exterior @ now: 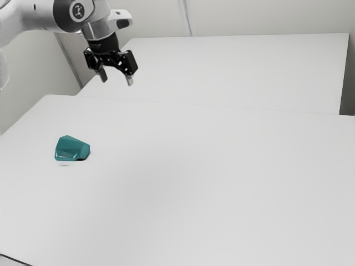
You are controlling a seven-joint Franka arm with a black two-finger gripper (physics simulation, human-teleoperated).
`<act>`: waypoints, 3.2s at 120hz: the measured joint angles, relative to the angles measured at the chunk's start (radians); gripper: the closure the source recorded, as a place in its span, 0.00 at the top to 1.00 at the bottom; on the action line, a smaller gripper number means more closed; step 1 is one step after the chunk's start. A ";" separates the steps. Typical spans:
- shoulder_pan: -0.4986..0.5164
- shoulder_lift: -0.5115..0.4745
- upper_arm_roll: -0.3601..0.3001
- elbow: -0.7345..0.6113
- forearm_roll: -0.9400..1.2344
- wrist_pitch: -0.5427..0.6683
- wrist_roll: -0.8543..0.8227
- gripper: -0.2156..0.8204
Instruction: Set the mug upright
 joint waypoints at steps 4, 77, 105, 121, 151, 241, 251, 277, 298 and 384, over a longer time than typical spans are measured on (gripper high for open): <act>-0.003 0.007 0.000 0.000 0.000 0.001 0.000 0.79; 0.029 -0.078 -0.002 -0.202 -0.041 0.088 -0.008 0.79; 0.066 -0.072 -0.001 -0.291 -0.157 0.146 0.092 0.79; 0.123 -0.038 -0.002 -0.304 -0.224 0.181 0.233 0.79; 0.544 0.035 0.000 -0.304 -0.311 0.249 0.506 0.79; 0.836 0.554 0.013 0.172 -0.572 0.176 1.024 0.79; 0.856 0.614 0.017 0.233 -0.589 0.169 1.052 0.79; 0.873 0.698 0.014 0.322 -0.624 0.180 1.109 0.79; 0.891 0.707 0.014 0.319 -0.661 0.080 1.141 0.79; 0.908 0.687 -0.082 0.179 -0.732 0.070 1.133 0.57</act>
